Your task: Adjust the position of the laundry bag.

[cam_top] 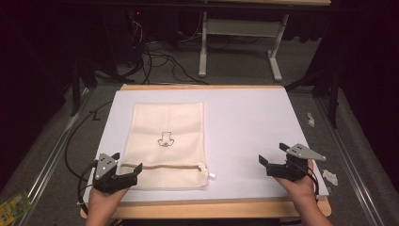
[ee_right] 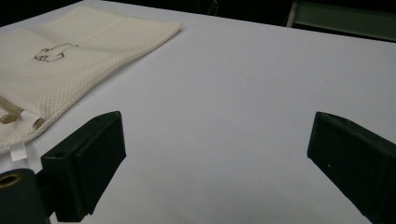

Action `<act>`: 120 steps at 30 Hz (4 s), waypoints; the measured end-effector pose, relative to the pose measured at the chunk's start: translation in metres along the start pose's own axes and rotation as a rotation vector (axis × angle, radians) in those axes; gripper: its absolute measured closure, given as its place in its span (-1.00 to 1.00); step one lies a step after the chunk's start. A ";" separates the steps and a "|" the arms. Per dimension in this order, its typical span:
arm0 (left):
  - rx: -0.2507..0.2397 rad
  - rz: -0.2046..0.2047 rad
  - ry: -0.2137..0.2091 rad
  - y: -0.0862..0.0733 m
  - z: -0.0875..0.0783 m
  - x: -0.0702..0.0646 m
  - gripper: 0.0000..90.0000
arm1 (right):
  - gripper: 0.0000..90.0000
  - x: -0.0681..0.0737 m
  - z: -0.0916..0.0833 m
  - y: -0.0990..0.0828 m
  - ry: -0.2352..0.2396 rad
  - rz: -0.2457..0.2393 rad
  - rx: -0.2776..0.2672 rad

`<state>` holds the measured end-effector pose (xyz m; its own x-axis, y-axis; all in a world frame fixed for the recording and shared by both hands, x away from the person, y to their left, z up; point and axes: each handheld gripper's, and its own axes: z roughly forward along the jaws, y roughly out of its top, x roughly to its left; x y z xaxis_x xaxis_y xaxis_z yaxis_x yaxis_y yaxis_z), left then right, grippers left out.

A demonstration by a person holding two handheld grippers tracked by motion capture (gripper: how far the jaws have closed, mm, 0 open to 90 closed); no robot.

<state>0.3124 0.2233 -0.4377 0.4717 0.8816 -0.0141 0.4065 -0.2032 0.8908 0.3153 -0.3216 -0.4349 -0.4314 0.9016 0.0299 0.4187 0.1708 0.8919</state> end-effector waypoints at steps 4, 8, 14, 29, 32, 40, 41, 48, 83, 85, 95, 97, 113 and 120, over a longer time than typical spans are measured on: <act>0.002 0.003 0.001 0.000 0.000 0.000 -0.78 | -0.89 0.000 0.000 0.000 0.001 0.002 -0.004; 0.000 0.001 -0.001 0.000 0.000 0.000 -0.77 | -0.89 0.000 0.000 0.000 0.001 0.002 -0.005; 0.001 -0.006 0.000 -0.001 0.000 0.002 -0.77 | -0.87 0.001 0.000 0.000 0.009 0.001 0.000; -0.008 -0.014 0.007 0.000 0.000 0.006 -0.76 | -0.56 0.040 0.042 0.013 0.138 -0.020 0.085; -0.013 -0.015 0.005 0.001 0.000 0.006 -0.76 | -0.52 0.047 0.055 0.015 0.140 -0.037 0.101; -0.015 -0.015 0.006 0.001 -0.001 0.008 -0.76 | -0.46 0.074 0.103 0.030 0.174 -0.056 0.123; -0.017 -0.016 0.007 0.001 -0.001 0.009 -0.76 | -0.45 0.078 0.111 0.033 0.181 -0.059 0.125; -0.029 -0.024 0.009 0.001 -0.002 0.010 -0.76 | -0.36 0.106 0.167 0.043 0.228 -0.042 0.182; -0.017 -0.018 0.000 0.000 0.000 0.008 -0.76 | 0.92 0.061 0.191 0.046 0.088 -0.055 0.283; -0.015 -0.016 -0.002 0.000 0.000 0.008 -0.76 | 0.92 0.052 0.184 0.044 0.080 -0.051 0.284; 0.007 -0.006 -0.021 -0.001 0.005 0.002 -0.74 | 0.91 0.005 0.160 0.036 0.000 -0.031 0.287; 0.012 0.001 -0.026 -0.001 0.007 0.000 -0.74 | 0.90 0.000 0.158 0.035 -0.009 -0.023 0.288; 0.009 0.006 -0.033 0.000 0.009 -0.003 -0.74 | 0.16 0.034 0.016 -0.016 0.115 0.002 0.189; -0.006 0.020 -0.034 0.007 0.010 -0.009 -0.73 | 0.25 0.057 0.028 -0.030 0.180 -0.053 0.272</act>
<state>0.3190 0.2100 -0.4358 0.5065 0.8622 -0.0113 0.3918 -0.2184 0.8938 0.3004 -0.2645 -0.4730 -0.5825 0.8082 0.0871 0.5793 0.3375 0.7420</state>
